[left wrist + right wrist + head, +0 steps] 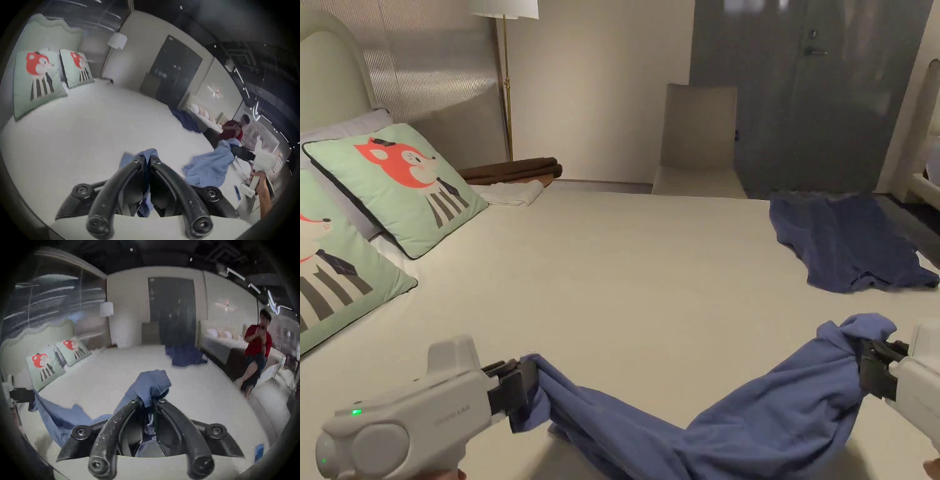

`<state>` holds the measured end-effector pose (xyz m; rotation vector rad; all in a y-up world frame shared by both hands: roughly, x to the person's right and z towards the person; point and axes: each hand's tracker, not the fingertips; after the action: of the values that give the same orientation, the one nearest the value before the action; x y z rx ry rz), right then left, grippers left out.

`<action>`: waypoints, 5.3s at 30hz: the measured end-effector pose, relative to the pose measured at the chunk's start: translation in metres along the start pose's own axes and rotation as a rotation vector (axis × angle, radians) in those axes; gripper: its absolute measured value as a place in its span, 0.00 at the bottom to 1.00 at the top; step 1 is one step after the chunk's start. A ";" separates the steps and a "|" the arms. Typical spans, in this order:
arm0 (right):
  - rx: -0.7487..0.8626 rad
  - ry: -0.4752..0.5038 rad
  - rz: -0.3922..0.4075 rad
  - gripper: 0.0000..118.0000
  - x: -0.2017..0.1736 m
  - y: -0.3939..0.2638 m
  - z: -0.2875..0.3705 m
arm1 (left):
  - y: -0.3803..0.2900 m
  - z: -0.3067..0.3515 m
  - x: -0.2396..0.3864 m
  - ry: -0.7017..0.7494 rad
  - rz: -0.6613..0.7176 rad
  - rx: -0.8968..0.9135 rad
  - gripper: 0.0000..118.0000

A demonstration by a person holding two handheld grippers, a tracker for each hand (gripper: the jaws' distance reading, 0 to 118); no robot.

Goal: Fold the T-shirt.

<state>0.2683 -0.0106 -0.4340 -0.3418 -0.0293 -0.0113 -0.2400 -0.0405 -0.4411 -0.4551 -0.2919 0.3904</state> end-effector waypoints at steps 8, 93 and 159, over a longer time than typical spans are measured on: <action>0.236 -0.057 0.016 0.05 0.020 0.120 0.023 | 0.150 0.003 0.022 -0.003 -0.003 0.198 0.04; 0.038 -0.011 -0.084 0.86 -0.048 -0.053 0.094 | -0.045 0.045 0.054 0.250 -0.336 0.119 0.95; -0.544 -0.141 -0.131 0.83 0.030 -0.096 -0.160 | -0.029 -0.112 -0.006 0.133 -0.256 -0.242 0.06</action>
<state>0.3010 -0.1548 -0.5519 -0.8838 -0.1909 -0.1262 -0.1971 -0.1085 -0.5245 -0.6695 -0.2654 0.0737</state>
